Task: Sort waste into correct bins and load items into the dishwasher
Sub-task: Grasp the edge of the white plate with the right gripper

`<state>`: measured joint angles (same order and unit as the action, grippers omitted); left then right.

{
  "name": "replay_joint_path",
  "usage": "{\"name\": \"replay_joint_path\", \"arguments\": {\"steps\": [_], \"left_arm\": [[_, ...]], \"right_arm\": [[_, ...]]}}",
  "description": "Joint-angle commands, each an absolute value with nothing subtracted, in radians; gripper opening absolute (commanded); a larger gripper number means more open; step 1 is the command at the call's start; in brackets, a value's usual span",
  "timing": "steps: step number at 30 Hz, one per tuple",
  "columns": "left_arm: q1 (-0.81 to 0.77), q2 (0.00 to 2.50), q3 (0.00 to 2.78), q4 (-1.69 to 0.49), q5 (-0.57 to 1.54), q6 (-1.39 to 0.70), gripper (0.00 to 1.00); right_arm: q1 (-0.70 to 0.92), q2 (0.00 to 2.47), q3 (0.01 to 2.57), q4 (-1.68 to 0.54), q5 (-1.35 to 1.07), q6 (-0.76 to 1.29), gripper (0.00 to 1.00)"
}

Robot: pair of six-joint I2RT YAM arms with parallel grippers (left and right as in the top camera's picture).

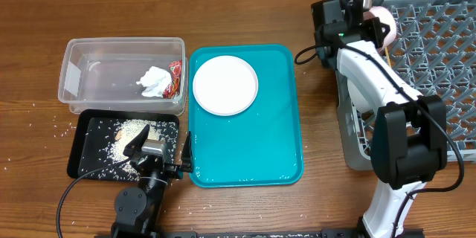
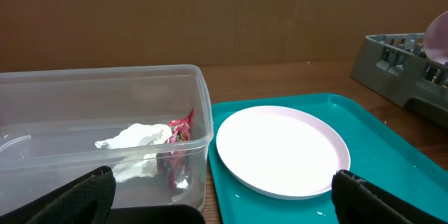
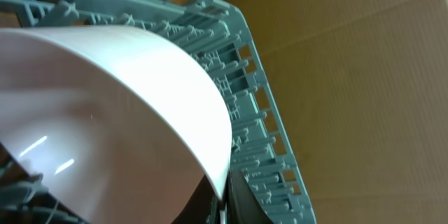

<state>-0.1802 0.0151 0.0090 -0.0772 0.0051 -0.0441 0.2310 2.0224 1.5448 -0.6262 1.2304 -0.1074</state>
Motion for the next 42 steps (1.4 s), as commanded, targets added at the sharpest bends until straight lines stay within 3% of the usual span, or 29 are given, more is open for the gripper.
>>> {"name": "replay_joint_path", "arguments": {"steps": [1,3,4,8,14,18,21,24,31,35,39,42], "left_arm": [[-0.168,0.005,0.005,-0.077,0.012,-0.025,1.0],[-0.168,0.005,0.005,-0.077,0.012,-0.025,1.0],[-0.168,0.005,0.005,-0.077,0.012,-0.025,1.0],[-0.168,0.005,0.005,-0.077,0.012,-0.025,1.0],[-0.168,0.005,0.005,-0.077,0.012,-0.025,1.0],[-0.168,0.005,0.005,-0.077,0.012,-0.025,1.0],[-0.168,0.005,0.005,-0.077,0.012,-0.025,1.0],[-0.168,0.005,0.005,-0.077,0.012,-0.025,1.0],[-0.168,0.005,0.005,-0.077,0.012,-0.025,1.0],[-0.168,0.005,0.005,-0.077,0.012,-0.025,1.0],[-0.168,0.005,0.005,-0.077,0.012,-0.025,1.0],[-0.168,0.005,0.005,-0.077,0.012,-0.025,1.0]], "right_arm": [[0.254,2.025,1.543,-0.694,1.181,-0.043,0.04],[0.271,2.024,1.543,-0.745,1.196,-0.004,0.35],[0.283,2.023,1.545,-0.764,1.196,-0.002,0.41],[0.331,1.995,1.546,-0.785,1.196,0.015,0.56],[0.439,1.875,1.596,-0.93,1.038,0.14,0.64],[0.543,1.794,1.674,-1.077,0.602,0.213,0.64],[0.597,1.784,1.672,-1.079,0.162,0.215,0.64],[0.616,1.801,1.621,-1.012,-0.086,0.294,0.63],[0.591,1.887,1.468,-0.796,-0.077,0.566,0.59],[0.575,1.975,1.452,-0.743,-0.077,0.604,0.59],[0.575,2.037,1.452,-0.727,-0.077,0.608,0.4],[0.574,2.075,1.452,-0.733,-0.076,0.656,0.38]]}}
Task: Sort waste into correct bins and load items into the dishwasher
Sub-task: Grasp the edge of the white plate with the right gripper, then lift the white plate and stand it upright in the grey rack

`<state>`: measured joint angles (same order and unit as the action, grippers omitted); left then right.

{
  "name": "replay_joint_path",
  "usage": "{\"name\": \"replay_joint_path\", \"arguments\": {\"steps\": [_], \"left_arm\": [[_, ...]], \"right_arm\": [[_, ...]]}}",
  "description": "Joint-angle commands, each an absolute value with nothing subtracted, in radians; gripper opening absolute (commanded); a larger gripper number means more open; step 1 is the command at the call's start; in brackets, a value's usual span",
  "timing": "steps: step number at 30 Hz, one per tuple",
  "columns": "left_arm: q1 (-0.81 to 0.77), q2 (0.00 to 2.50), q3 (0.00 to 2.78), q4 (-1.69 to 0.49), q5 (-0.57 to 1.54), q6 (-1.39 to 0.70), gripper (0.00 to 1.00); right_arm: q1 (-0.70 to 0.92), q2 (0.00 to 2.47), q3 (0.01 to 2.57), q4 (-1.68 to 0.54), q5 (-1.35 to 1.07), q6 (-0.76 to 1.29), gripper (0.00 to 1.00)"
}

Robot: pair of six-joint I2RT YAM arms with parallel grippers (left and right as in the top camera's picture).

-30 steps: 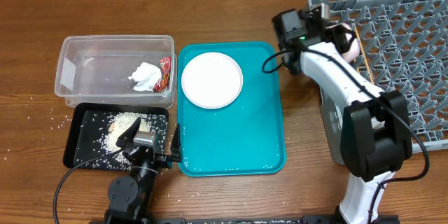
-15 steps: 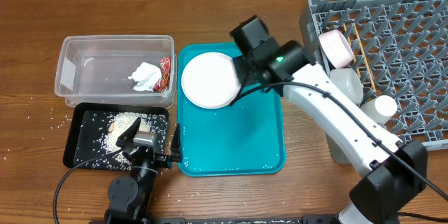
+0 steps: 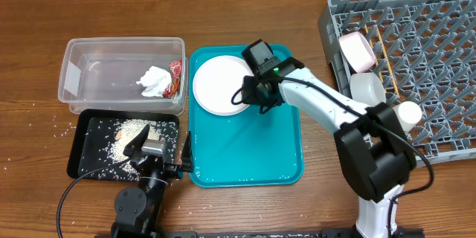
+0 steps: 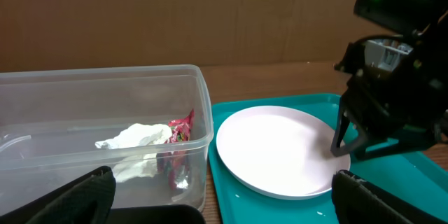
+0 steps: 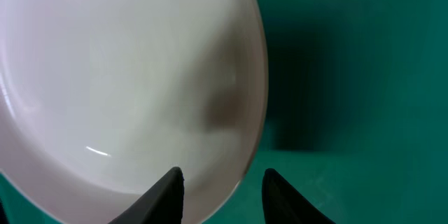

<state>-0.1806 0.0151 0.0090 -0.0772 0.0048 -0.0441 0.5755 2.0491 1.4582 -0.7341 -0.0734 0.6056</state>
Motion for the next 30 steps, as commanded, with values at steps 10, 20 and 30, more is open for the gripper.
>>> {"name": "replay_joint_path", "arguments": {"steps": [10,20,30], "left_arm": [[-0.168,0.005,0.005,-0.077,0.012,-0.025,1.0],[-0.168,0.005,0.005,-0.077,0.012,-0.025,1.0],[-0.168,0.005,0.005,-0.077,0.012,-0.025,1.0]], "right_arm": [[0.519,2.036,1.445,-0.772,-0.061,0.685,0.04],[0.363,1.606,1.468,-0.874,0.609,0.423,0.04],[0.226,1.501,1.465,-0.758,1.226,0.081,0.04]]}}
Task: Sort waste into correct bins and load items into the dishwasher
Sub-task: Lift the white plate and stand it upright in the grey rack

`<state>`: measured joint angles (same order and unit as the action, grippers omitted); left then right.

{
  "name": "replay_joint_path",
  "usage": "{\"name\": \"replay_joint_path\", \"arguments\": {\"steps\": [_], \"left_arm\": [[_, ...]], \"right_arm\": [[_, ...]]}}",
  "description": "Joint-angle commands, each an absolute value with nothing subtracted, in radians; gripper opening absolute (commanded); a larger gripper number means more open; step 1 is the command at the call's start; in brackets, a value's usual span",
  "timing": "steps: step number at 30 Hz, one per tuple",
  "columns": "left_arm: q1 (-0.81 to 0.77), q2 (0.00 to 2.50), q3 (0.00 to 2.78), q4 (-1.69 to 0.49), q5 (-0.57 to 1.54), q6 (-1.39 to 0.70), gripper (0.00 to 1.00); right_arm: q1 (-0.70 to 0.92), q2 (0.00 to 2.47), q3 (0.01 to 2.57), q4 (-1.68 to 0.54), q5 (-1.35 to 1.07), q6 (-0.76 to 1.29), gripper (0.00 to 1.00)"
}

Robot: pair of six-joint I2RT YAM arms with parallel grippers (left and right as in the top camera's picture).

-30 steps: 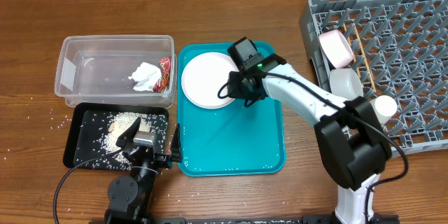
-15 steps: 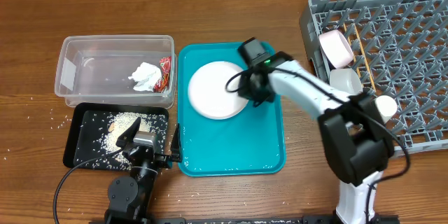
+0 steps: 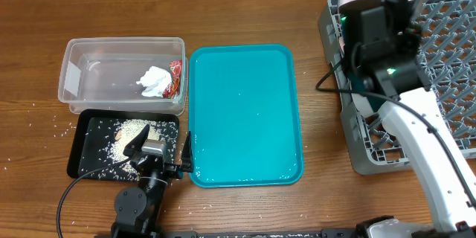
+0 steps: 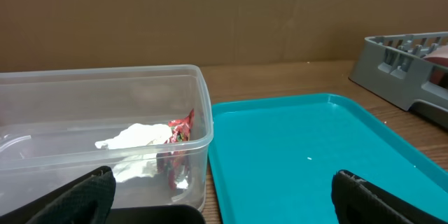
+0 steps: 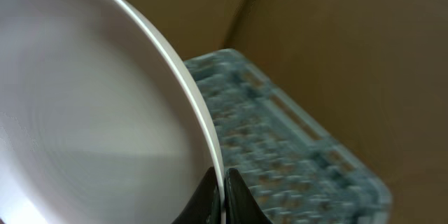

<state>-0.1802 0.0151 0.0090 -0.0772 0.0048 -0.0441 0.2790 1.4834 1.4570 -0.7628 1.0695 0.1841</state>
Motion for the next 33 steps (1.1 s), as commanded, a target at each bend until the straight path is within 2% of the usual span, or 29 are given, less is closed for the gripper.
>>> {"name": "replay_joint_path", "arguments": {"steps": [1,12,18,21,22,26,28,30,32,33], "left_arm": [[-0.168,0.005,0.005,-0.077,0.012,-0.025,1.0],[-0.168,0.005,0.005,-0.077,0.012,-0.025,1.0],[-0.168,0.005,0.005,-0.077,0.012,-0.025,1.0],[-0.168,0.005,0.005,-0.077,0.012,-0.025,1.0],[-0.168,0.005,0.005,-0.077,0.012,-0.025,1.0],[-0.168,0.005,0.005,-0.077,0.012,-0.025,1.0],[-0.168,0.005,0.005,-0.077,0.012,-0.025,1.0],[-0.168,0.005,0.005,-0.077,0.012,-0.025,1.0],[-0.168,0.005,0.005,-0.077,0.012,-0.025,1.0],[-0.168,0.005,0.005,-0.077,0.012,-0.025,1.0]], "right_arm": [[0.197,1.513,1.465,-0.758,1.226,0.081,0.04],[0.044,1.7,1.465,-0.76,1.19,0.077,0.04],[0.051,1.764,1.464,-0.772,1.156,0.077,0.05],[0.051,1.77,1.464,-0.772,1.147,0.073,0.14],[0.054,1.769,1.464,-0.771,1.147,0.073,0.2],[0.086,1.769,1.464,-0.768,1.148,0.073,0.21],[0.113,1.769,1.464,-0.768,1.151,0.07,0.15],[0.14,1.769,1.464,-0.767,1.151,0.07,0.14],[0.178,1.769,1.464,-0.767,1.151,0.07,0.15],[0.187,1.769,1.464,-0.767,1.151,0.07,0.19]]}}
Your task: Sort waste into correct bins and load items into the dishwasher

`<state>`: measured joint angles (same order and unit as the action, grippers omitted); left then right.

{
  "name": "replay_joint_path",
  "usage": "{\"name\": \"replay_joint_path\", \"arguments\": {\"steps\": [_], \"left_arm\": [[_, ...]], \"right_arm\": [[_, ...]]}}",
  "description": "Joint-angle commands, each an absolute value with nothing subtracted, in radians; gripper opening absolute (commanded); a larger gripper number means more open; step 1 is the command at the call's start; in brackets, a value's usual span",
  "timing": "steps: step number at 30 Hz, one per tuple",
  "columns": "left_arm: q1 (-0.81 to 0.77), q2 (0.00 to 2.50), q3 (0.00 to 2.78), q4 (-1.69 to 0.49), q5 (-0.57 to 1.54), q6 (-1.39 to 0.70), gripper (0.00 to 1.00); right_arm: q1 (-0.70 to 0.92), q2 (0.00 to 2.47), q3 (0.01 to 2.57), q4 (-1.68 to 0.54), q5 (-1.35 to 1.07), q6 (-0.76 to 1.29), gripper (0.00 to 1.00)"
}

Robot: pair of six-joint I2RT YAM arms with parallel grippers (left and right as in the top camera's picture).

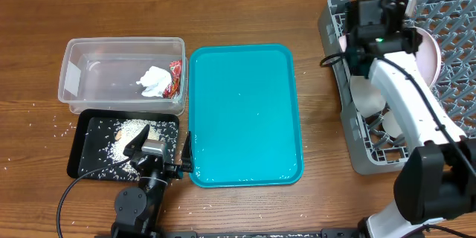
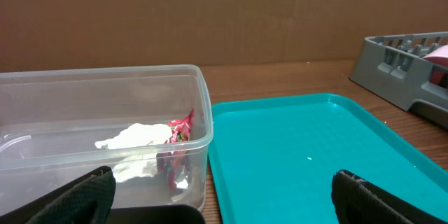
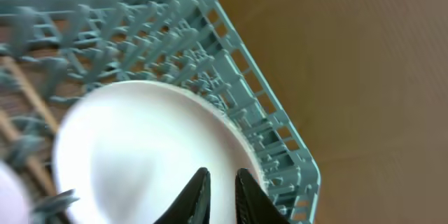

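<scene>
The white plate (image 1: 429,52) stands on edge in the grey dish rack (image 1: 446,111). My right gripper (image 1: 410,36) hangs just left of it. In the right wrist view the plate (image 3: 133,154) shows face-on beyond the gripper (image 3: 220,197), whose two fingers are a little apart with nothing pinched between them. The teal tray (image 1: 245,119) holds nothing. My left gripper (image 2: 224,206) rests open at the table's front edge, facing the tray (image 2: 308,154) and the clear bin (image 2: 105,133).
The clear bin (image 1: 123,74) holds a crumpled tissue (image 1: 154,82) and a red wrapper (image 1: 175,76). A black tray (image 1: 97,130) with scattered rice lies in front of it. White cups (image 1: 366,93) and a pink bowl (image 1: 344,44) stand along the rack's left side.
My right gripper was pinched on the plate's rim, held high over the rack's left corner. The plate now stands in the rack and the fingers have parted off it.
My right gripper was first at the rack with a pink bowl. Then it was open at the rim of the white plate on the teal tray. Then it held the plate up over the rack, the tray bare. Now the plate stands in the rack. The left arm never moved.
</scene>
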<state>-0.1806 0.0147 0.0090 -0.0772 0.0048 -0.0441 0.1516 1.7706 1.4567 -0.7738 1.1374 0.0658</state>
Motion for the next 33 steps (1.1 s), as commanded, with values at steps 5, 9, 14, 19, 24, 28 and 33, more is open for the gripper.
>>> {"name": "replay_joint_path", "arguments": {"steps": [5,9,14,19,24,28,33], "left_arm": [[-0.168,0.005,0.005,-0.077,0.012,-0.025,1.0],[-0.168,0.005,0.005,-0.077,0.012,-0.025,1.0],[-0.168,0.005,0.005,-0.077,0.012,-0.025,1.0],[-0.168,0.005,0.005,-0.077,0.012,-0.025,1.0],[-0.168,0.005,0.005,-0.077,0.012,-0.025,1.0],[-0.168,0.005,0.005,-0.077,0.012,-0.025,1.0],[-0.168,0.005,0.005,-0.077,0.012,-0.025,1.0]], "right_arm": [[0.284,1.763,1.464,-0.775,1.234,0.07,0.3],[0.406,1.721,1.467,-0.852,1.158,0.101,0.37],[0.536,1.544,1.481,-1.037,0.59,0.29,0.46],[0.537,1.344,1.483,-1.071,0.263,0.297,0.59],[0.537,1.136,1.483,-1.054,0.162,0.297,1.0],[0.537,1.014,1.483,-1.06,0.125,0.297,1.0],[0.537,0.956,1.483,-1.114,0.126,0.296,1.0]]}}
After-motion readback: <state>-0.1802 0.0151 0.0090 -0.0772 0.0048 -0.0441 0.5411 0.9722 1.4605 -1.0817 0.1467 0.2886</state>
